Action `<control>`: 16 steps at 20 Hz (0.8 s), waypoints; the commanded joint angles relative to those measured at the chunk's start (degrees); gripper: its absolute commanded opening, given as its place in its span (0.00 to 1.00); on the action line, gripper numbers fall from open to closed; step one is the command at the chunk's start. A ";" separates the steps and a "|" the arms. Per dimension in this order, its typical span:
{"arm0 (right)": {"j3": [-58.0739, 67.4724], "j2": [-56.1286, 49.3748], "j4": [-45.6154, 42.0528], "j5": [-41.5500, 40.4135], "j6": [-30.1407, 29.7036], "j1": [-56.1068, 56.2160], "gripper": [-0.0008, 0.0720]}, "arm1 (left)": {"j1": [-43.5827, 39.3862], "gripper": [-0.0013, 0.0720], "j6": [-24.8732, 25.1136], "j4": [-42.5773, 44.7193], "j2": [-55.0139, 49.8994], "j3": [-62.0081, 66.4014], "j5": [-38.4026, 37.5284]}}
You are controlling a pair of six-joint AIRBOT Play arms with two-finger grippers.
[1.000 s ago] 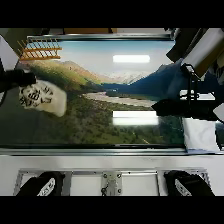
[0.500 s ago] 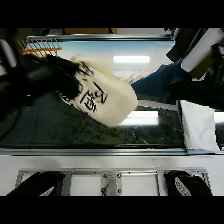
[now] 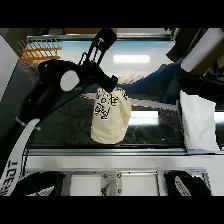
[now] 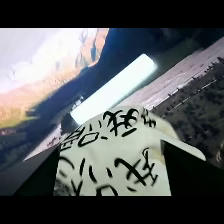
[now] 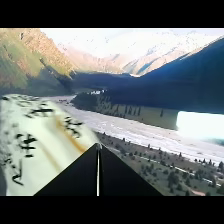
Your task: Fold the clothes and pants, and hang the long-sleeved shirts on hangers.
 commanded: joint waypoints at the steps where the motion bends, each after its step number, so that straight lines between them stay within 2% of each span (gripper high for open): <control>1: 0.11 0.13 -0.02 0.17 0.00 -0.13 0.03 | 9.88 0.95 -6.10 -12.59 -5.25 0.98 -7.80; 3: 0.09 0.13 -0.02 0.79 0.00 -0.13 0.03 | 16.50 0.95 -6.05 -22.95 -2.67 -7.89 -7.87; 4: 0.09 0.13 -0.02 1.25 0.00 -0.13 0.03 | 19.02 0.95 -6.05 -24.90 -0.96 -13.16 -7.87; 8: 0.07 0.11 -0.02 1.53 0.00 -0.13 0.03 | 26.38 0.95 -6.21 -25.40 5.95 -36.85 -7.85; 12: 0.07 0.09 0.00 1.53 0.00 -0.13 0.03 | 27.80 0.95 -8.04 -26.25 8.92 -54.21 -1.51; 16: 0.07 0.09 0.02 1.55 0.02 -0.11 0.03 | 24.94 0.95 -7.08 -34.69 7.26 -58.86 5.64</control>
